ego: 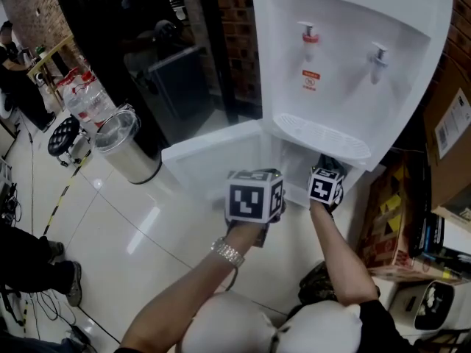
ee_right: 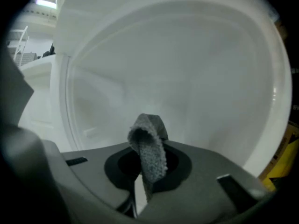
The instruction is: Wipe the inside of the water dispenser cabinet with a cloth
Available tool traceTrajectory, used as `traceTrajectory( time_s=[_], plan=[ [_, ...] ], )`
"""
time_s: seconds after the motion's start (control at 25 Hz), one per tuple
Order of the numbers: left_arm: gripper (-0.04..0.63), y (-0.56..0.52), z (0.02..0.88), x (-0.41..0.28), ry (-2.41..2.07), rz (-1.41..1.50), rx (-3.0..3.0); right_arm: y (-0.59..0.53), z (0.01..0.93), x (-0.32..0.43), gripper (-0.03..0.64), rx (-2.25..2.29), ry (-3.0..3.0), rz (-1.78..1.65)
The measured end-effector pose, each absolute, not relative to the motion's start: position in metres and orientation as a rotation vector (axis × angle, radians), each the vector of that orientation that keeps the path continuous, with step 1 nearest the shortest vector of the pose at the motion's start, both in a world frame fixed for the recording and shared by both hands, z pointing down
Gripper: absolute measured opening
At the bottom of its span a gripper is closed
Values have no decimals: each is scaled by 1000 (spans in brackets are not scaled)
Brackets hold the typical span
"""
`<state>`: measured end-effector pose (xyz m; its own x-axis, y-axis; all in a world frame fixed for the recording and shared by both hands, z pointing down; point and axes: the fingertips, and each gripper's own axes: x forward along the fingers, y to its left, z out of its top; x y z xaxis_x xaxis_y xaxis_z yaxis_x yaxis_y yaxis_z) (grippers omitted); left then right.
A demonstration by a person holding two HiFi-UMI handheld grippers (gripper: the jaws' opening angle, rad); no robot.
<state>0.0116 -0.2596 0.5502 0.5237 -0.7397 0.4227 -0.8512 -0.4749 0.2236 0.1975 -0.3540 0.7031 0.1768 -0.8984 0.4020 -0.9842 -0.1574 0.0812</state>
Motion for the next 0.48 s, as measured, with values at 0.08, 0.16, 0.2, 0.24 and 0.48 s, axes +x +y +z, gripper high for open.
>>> traceTrajectory(
  time_s=[0.08,0.16,0.2,0.24,0.48],
  plan=[
    [2,-260,548,9,-1313,370,2363,-342,682,194,20,2181,-1836,335],
    [2,-260,546,7,-1318,365,2365,-327,652,192,20,2247,-1877,261],
    [3,-261,545,7,-1319,364,2365,-320,637,190,20,2276,-1894,217],
    [2,-261,545,8,-1319,363,2365,-315,625,188,20,2301,-1901,181],
    [2,-259,545,14,-1303,371,2375,-308,650,212,20,2341,-1784,307]
  ],
)
